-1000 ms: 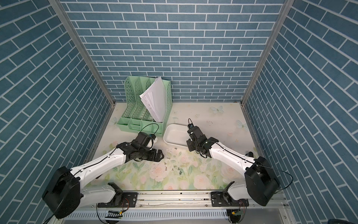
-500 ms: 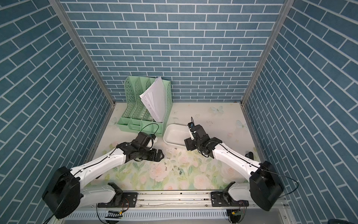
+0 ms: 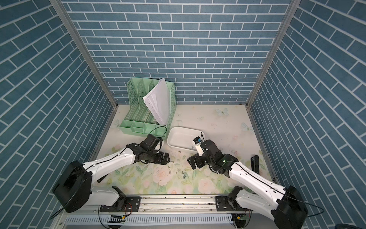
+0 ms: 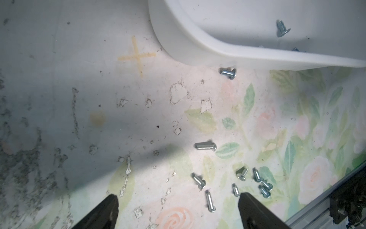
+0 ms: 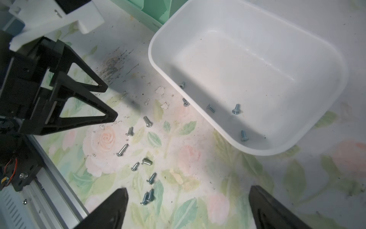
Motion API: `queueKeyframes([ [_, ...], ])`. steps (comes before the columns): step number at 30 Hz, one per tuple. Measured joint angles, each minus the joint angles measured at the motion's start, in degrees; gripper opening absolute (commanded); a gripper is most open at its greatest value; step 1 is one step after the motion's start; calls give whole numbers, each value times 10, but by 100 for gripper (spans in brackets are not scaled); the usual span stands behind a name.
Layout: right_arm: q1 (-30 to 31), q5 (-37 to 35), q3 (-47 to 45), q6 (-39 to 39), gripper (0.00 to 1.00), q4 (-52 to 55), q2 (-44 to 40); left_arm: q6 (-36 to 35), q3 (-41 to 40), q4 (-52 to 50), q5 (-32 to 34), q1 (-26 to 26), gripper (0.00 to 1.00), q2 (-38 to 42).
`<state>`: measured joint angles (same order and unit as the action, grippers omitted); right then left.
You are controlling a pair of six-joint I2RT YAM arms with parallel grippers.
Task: Put the screws on the desktop into the storage box
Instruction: Pick up the screw from the center of the board.
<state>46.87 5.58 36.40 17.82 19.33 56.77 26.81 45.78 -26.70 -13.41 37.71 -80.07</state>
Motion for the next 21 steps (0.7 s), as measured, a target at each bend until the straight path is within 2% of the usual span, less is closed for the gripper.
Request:
queueKeyframes([
  [9,4,-19,-32,45,100,12,-50,23,47,-5,49,46,78,-62],
  [21,4,-48,-50,79,100,22,-64,56,87,-8,93,96,54,-121],
])
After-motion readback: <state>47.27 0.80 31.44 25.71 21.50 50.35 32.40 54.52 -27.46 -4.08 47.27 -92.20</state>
